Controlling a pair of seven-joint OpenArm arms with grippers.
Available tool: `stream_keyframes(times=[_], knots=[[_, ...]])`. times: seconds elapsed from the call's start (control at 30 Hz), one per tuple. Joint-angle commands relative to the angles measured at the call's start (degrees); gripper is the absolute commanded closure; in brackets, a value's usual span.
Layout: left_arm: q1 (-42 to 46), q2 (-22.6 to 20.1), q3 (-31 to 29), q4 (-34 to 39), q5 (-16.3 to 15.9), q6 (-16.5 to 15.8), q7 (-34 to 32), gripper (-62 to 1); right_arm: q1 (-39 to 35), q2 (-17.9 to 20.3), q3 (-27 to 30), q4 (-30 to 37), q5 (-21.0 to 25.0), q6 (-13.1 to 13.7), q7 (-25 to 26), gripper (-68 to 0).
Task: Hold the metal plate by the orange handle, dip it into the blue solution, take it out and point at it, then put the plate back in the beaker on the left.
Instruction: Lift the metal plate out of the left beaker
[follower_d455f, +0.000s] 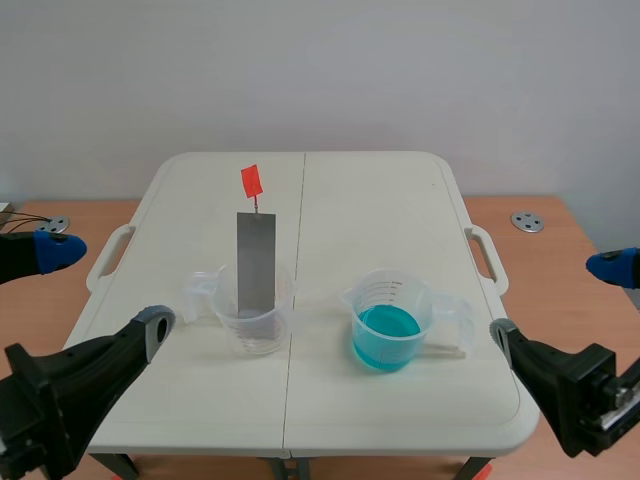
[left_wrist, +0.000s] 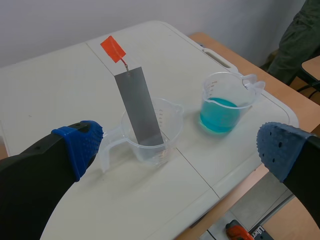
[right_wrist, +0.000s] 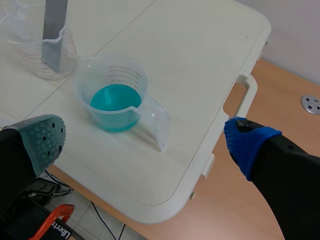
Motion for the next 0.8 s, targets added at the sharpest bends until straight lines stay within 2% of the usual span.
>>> stream_keyframes(times=[0.0, 0.07, 0.23, 0.43, 0.53, 0.73, 0.77], knots=[[0.0, 0.1, -0.2, 1.0, -0.3, -0.1, -1.0, -62.3, 0.4, 0.0, 0.1, 0.9, 0.6, -0.2, 0.8, -66.5], [0.0, 0.2, -0.2, 1.0, -0.3, -0.1, -1.0, -62.3, 0.9, 0.0, 0.1, 0.9, 0.6, 1.2, 0.8, -66.5], [-0.9, 0.3, -0.2, 0.8, -0.3, -0.1, 0.2, -62.3, 3.0, 0.0, 0.1, 0.9, 0.7, 1.8, 0.5, -66.5], [-1.9, 0.3, -0.2, 0.7, -0.3, -0.1, 2.5, -62.3, 5.9, 0.0, -0.5, 0.9, 2.2, 5.6, -0.8, -66.5], [-1.9, 0.3, -0.2, 0.7, -0.3, -0.1, 2.5, -62.3, 7.7, 0.0, -1.6, 0.9, 3.9, 5.9, -1.8, -66.5], [-1.9, 0.3, -0.2, 0.7, -0.2, -0.1, 2.5, -62.3, 11.5, 0.0, -4.7, 0.9, 3.9, 5.9, -3.8, -66.5], [-1.9, 0.3, -0.2, 0.7, -0.2, -0.1, 2.5, -60.2, 12.3, 0.0, -5.3, 0.8, 3.9, 5.9, -4.1, -66.5]])
